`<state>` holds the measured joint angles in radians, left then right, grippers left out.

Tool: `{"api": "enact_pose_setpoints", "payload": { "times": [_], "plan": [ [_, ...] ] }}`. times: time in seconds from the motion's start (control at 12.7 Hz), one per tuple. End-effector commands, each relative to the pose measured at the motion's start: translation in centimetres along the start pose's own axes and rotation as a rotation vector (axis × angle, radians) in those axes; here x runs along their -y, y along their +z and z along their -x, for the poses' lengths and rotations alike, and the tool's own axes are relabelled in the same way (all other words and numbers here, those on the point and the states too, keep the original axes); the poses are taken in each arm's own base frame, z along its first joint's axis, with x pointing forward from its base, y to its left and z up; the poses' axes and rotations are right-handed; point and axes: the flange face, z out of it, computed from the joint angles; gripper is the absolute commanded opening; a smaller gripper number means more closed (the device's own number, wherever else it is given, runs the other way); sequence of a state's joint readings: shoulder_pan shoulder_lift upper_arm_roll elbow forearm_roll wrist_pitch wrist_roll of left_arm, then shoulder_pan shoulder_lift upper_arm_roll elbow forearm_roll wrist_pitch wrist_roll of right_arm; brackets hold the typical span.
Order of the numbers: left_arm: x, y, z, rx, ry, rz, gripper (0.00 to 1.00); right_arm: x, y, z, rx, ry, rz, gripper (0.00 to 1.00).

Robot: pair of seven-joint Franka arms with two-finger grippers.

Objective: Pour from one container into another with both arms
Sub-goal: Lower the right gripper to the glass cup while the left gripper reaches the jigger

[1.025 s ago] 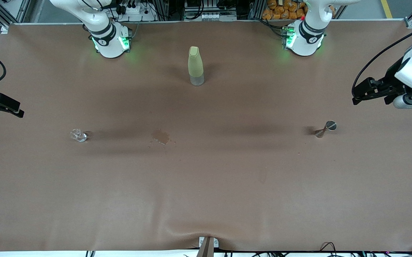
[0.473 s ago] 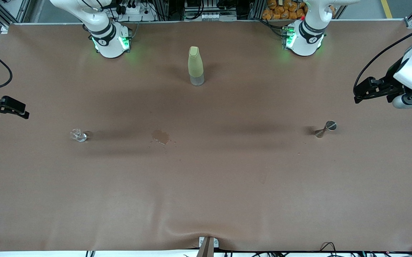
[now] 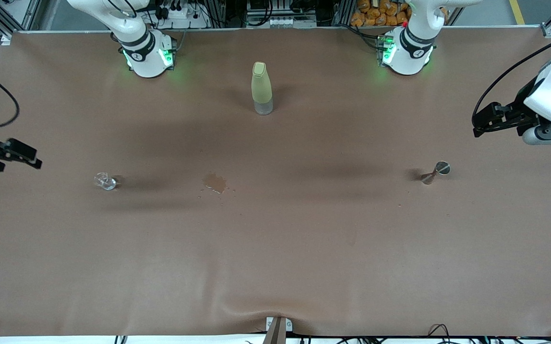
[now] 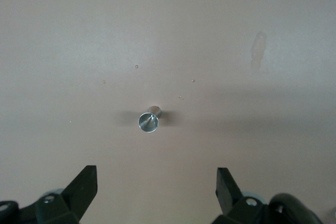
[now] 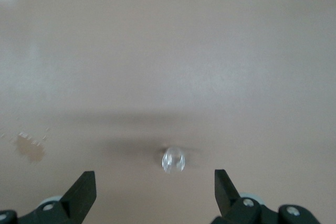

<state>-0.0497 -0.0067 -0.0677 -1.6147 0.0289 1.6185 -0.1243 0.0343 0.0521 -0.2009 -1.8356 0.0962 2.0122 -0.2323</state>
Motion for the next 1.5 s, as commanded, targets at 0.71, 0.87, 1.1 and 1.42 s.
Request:
{"api": "enact_pose_setpoints", "payload": {
  "times": [0.71,0.87,1.1,1.42],
  "plan": [
    [0.1,-0.3,0.4,0.011,0.020,-0.025,1.00,-0.3,13.0,12.3,-0.295,-0.261,0.126,1.00],
    [0.0,-0.2,0.4,0.012,0.020,-0.025,1.00,-1.4,13.6,12.6,-0.279,-0.242,0.131,1.00],
    [0.3,-1.1,0.1,-0.005,0.058,-0.018,1.00,-2.3,14.4,12.8,-0.246,-0.267,0.133,1.00],
    [3.4,-1.5,0.0,-0.012,0.315,-0.005,1.00,-2.8,14.3,11.8,-0.172,-0.264,0.071,1.00]
  ]
}}
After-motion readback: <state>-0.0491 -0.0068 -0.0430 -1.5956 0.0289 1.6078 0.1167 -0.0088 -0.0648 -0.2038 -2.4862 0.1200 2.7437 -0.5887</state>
